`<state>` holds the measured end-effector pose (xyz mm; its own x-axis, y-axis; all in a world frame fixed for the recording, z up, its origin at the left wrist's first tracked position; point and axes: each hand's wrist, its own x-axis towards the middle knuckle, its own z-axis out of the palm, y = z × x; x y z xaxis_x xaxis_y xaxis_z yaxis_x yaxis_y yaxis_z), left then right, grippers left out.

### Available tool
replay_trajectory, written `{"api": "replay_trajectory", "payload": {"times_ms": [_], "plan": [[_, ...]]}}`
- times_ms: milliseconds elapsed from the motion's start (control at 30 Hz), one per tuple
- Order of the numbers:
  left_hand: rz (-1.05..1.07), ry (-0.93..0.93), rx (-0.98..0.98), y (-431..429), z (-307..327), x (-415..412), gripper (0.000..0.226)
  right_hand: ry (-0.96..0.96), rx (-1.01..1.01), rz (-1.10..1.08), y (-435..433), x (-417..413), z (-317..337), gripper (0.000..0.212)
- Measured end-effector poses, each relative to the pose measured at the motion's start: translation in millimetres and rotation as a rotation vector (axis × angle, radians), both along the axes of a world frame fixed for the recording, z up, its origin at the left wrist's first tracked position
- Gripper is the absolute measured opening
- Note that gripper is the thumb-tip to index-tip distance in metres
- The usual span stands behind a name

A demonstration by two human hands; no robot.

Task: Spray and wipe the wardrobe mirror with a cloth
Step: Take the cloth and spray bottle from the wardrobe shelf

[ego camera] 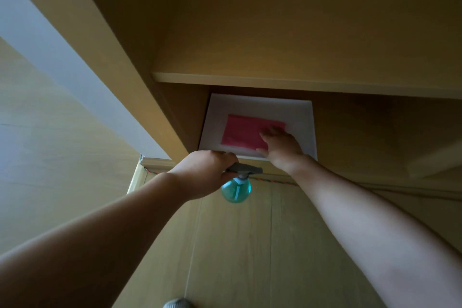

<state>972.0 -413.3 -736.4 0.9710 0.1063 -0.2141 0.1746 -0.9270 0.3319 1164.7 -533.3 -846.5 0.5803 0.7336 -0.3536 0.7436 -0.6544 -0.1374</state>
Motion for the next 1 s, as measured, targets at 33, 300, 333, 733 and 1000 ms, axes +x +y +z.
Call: {"api": "replay_trajectory", "payload": {"times_ms": [33, 300, 333, 733, 1000], "plan": [[-0.006, 0.009, 0.006, 0.3, -0.2, -0.4, 0.024, -0.027, -0.028, 0.019, 2.2, -1.1, -1.5, 0.05], [-0.018, -0.007, -0.016, 2.6, -0.6, -0.8, 0.024, -0.256, 0.027, 0.093, 5.4, -7.5, 1.3, 0.035], [-0.021, -0.011, -0.02, 2.4, -0.4, -0.8, 0.023, -0.252, 0.068, 0.066, 3.3, -7.5, 1.8, 0.035], [-0.179, -0.169, 0.014, -29.2, 20.6, 15.2, 0.027, 0.385, 0.987, -0.186, -75.6, -31.8, 69.2, 0.029], [-0.284, -0.372, -0.013, -67.3, 67.0, 25.1, 0.027, 0.631, 1.146, -0.199, -125.3, -54.8, 158.7, 0.035]]}}
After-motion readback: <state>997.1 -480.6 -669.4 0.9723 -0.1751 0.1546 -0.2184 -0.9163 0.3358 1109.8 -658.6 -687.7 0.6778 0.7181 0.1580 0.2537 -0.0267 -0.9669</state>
